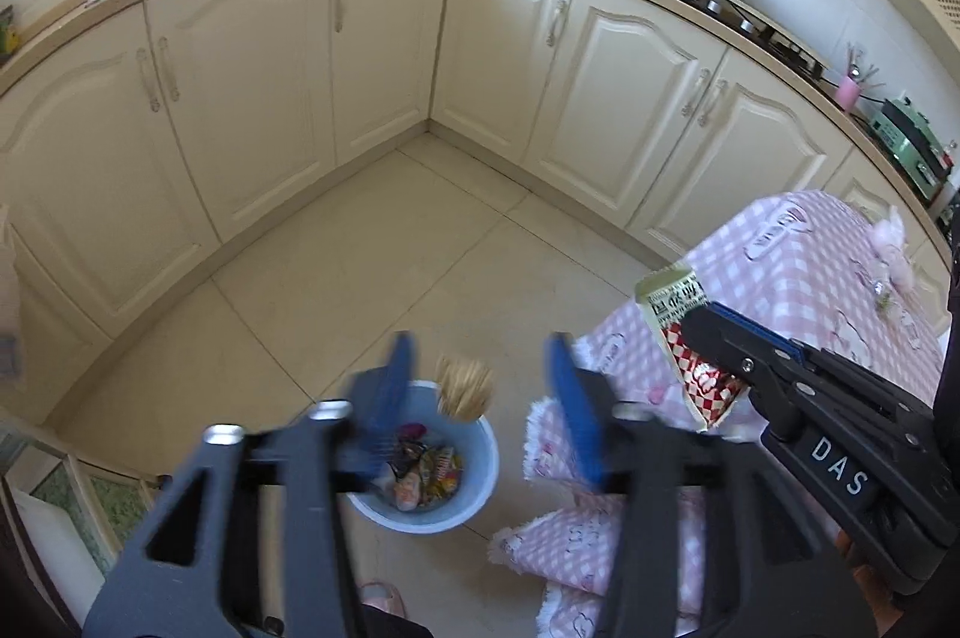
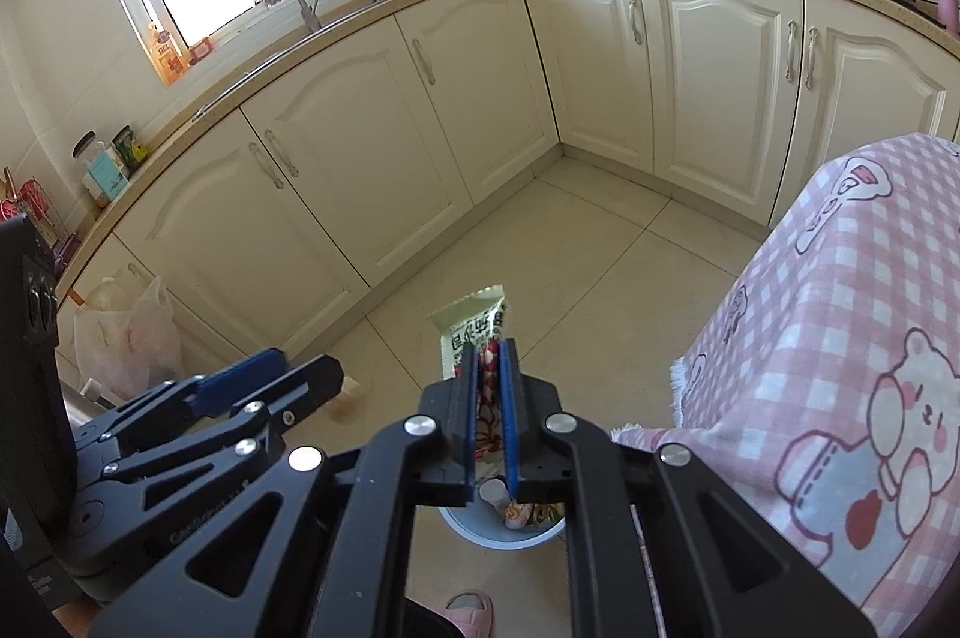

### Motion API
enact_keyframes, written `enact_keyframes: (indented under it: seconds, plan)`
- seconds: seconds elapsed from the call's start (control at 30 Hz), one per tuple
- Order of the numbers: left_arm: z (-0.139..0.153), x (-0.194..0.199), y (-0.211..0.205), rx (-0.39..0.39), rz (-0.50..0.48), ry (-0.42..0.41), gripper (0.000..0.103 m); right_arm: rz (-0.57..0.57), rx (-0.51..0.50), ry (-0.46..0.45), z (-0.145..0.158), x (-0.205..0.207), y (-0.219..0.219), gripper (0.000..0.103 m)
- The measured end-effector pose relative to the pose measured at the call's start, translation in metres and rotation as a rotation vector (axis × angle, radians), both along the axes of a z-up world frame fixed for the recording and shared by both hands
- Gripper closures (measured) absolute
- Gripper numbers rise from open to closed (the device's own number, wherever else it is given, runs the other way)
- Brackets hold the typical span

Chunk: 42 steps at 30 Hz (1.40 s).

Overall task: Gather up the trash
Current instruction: 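Carry both items over the bucket and open both grippers to drop them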

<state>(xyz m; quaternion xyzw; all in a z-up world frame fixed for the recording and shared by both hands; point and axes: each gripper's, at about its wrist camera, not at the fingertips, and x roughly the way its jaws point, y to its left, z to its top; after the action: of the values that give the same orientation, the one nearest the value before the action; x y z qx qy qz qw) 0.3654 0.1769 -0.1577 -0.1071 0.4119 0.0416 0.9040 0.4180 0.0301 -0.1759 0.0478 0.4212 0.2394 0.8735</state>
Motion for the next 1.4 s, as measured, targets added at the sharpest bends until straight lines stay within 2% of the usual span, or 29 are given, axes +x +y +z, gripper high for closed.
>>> enact_keyframes:
  seconds: [0.57, 0.83, 1.0, 1.03, 1.07, 1.4]
  plan:
    - [-0.002, -0.014, 0.031, -0.005, 0.06, 0.009, 0.045, 0.057, 0.001, 0.019, -0.006, 0.004, 0.041, 0.096]
    - [-0.002, -0.02, 0.044, -0.005, 0.095, 0.008, 0.04, 0.077, 0.023, 0.015, -0.003, 0.009, 0.055, 0.095]
    - [0.003, -0.022, 0.049, 0.0, 0.117, -0.004, 0.036, 0.092, 0.039, 0.002, 0.002, 0.015, 0.065, 0.09]
    - [0.004, -0.022, 0.05, 0.003, 0.12, -0.005, 0.035, 0.093, 0.042, -0.001, 0.002, 0.016, 0.066, 0.083]
    - [0.006, -0.022, 0.05, 0.005, 0.123, -0.007, 0.035, 0.092, 0.045, -0.003, 0.003, 0.017, 0.067, 0.08]
    - [0.021, -0.024, 0.035, 0.019, 0.103, -0.035, 0.033, 0.045, 0.062, -0.023, 0.018, 0.015, 0.04, 0.079]
